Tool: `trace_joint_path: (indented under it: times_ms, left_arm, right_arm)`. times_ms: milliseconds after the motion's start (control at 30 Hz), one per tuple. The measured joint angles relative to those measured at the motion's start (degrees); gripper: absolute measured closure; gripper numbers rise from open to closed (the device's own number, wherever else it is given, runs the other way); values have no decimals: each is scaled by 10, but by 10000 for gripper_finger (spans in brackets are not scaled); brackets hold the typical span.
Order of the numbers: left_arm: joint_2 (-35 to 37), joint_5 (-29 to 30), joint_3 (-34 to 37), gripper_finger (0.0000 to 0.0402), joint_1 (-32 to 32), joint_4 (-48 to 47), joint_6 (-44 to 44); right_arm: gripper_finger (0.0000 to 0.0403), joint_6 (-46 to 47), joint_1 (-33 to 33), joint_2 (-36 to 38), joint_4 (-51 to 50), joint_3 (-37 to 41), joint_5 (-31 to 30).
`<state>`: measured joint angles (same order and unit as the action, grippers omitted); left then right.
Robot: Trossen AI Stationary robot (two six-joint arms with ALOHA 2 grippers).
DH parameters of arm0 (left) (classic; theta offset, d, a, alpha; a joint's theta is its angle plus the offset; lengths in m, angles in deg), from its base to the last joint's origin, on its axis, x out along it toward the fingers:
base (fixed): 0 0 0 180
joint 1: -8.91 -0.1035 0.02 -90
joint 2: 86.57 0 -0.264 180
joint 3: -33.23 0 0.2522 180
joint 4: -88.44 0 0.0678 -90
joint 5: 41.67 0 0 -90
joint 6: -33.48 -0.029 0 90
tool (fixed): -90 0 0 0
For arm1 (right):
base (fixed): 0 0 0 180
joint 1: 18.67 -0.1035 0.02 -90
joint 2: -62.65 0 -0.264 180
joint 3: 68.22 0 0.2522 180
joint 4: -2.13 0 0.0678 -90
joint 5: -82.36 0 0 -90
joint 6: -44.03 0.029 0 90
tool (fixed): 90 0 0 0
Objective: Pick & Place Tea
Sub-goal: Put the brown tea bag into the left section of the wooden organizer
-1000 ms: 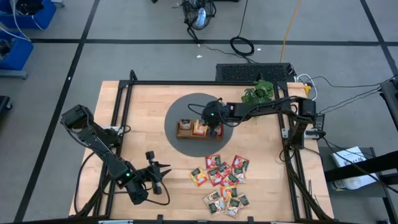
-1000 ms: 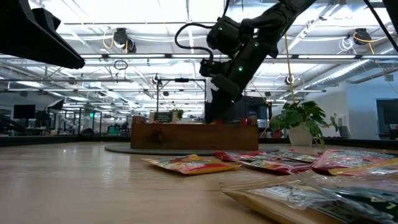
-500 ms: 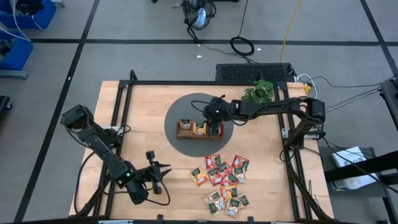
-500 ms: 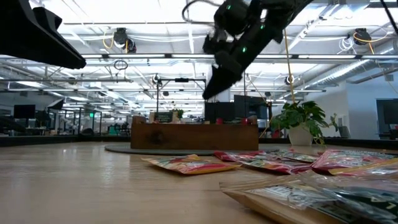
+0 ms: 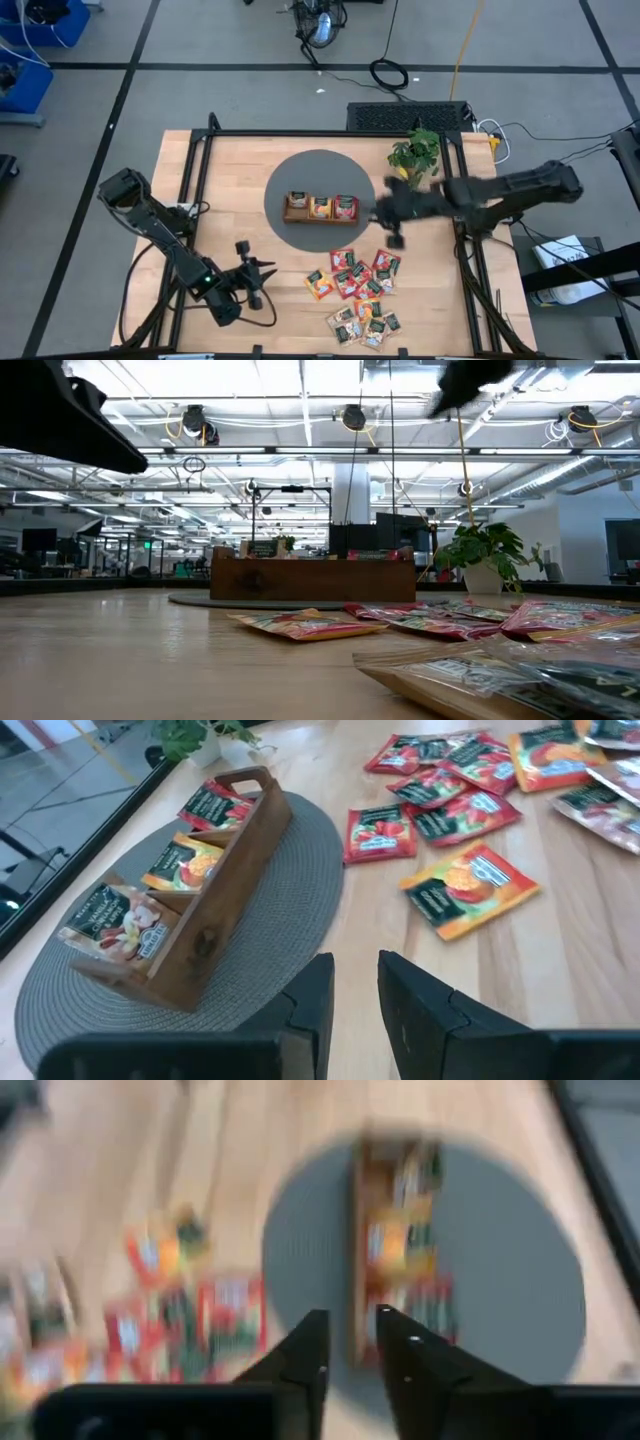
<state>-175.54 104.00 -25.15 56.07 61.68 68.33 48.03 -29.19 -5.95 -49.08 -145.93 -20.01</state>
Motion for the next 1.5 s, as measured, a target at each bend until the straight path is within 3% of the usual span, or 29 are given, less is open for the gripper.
trace_joint_path:
  times_ms: [133, 267, 333, 500, 600, 867, 1133, 1300, 1500]
  left_arm:
    - [0, 0, 0, 314, -29, 34, -1]
    - [0, -11, 0, 314, -72, 95, -11]
    - [0, -62, 0, 314, -103, 141, -41]
    - [-15, -257, 0, 314, -168, 277, -114]
    - [-40, -319, -2, 314, -181, 334, -142]
    - [-130, -347, -62, 314, -190, 337, -156]
    - [-237, -429, -249, 314, -244, 289, -209]
    - [-330, -518, -402, 314, -272, 212, -233]
    - [-438, -565, -559, 314, -281, 129, -260]
  right_arm:
    - [395, 71, -108, 28, 31, 113, -39]
    - [384, 109, -185, 34, 186, 219, -39]
    - [381, 113, -212, 34, 266, 264, -41]
    - [394, 114, -261, 34, 432, 347, -41]
    - [401, 117, -283, 28, 486, 375, -42]
    - [401, 162, -326, 14, 459, 388, -61]
    - [402, 235, -288, 31, 348, 388, -130]
    - [402, 270, -237, 36, 300, 388, -52]
    - [402, 279, -206, 36, 284, 389, 18]
